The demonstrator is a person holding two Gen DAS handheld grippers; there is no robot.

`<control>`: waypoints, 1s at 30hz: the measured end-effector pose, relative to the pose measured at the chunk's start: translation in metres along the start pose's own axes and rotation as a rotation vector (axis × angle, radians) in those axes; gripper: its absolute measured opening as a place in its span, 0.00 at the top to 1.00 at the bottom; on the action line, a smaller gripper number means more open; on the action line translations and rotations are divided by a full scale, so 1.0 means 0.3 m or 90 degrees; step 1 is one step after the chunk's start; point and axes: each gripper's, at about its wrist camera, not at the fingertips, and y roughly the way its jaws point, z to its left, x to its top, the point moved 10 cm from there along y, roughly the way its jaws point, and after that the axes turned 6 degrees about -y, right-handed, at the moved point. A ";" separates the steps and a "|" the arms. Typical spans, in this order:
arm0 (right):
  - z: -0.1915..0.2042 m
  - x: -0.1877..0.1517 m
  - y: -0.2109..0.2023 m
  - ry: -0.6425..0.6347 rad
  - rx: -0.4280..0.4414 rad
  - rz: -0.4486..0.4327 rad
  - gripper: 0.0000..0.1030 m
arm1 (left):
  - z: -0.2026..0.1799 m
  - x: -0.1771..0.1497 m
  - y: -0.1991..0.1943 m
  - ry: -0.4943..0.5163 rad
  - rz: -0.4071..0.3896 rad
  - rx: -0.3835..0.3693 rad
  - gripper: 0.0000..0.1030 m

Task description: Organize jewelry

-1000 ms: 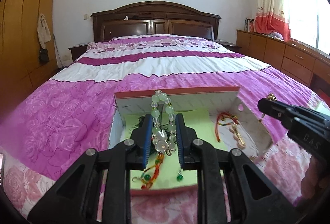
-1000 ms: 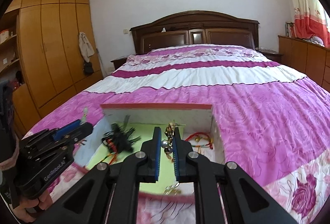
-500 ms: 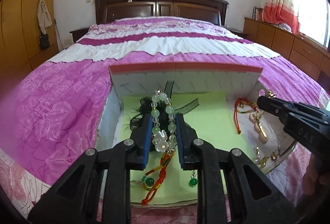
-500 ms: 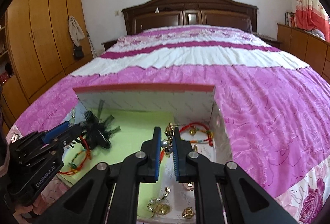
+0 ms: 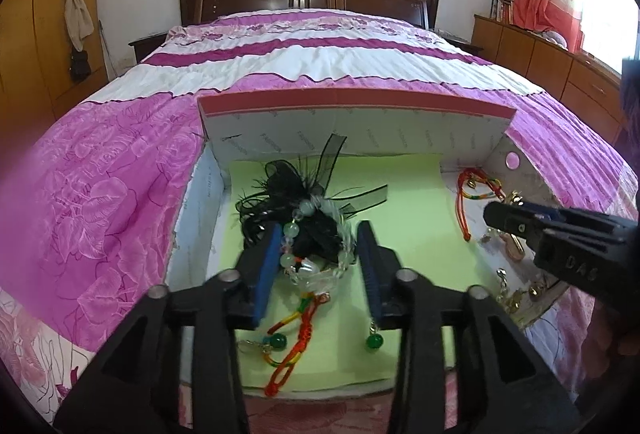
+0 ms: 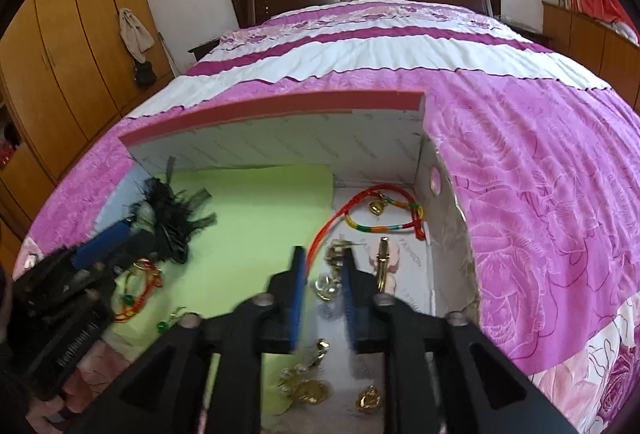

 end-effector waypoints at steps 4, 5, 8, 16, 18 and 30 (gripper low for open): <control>0.016 0.017 -0.049 -0.005 0.008 -0.018 0.63 | -0.018 0.005 -0.031 0.007 -0.005 -0.005 0.56; 0.021 0.020 -0.058 -0.008 0.009 -0.021 0.63 | -0.020 0.008 -0.042 0.008 -0.008 -0.008 0.56; 0.034 0.028 -0.096 -0.016 0.013 -0.031 0.63 | -0.021 0.019 -0.072 0.002 -0.013 -0.011 0.55; 0.063 0.042 -0.220 -0.017 0.024 -0.074 0.60 | 0.002 0.038 -0.155 -0.020 -0.026 -0.016 0.54; 0.075 0.042 -0.257 -0.016 0.028 -0.088 0.59 | 0.003 0.037 -0.184 -0.020 -0.034 -0.017 0.52; 0.150 -0.033 -0.434 -0.038 0.010 -0.153 0.37 | 0.023 -0.018 -0.304 -0.039 -0.056 -0.005 0.42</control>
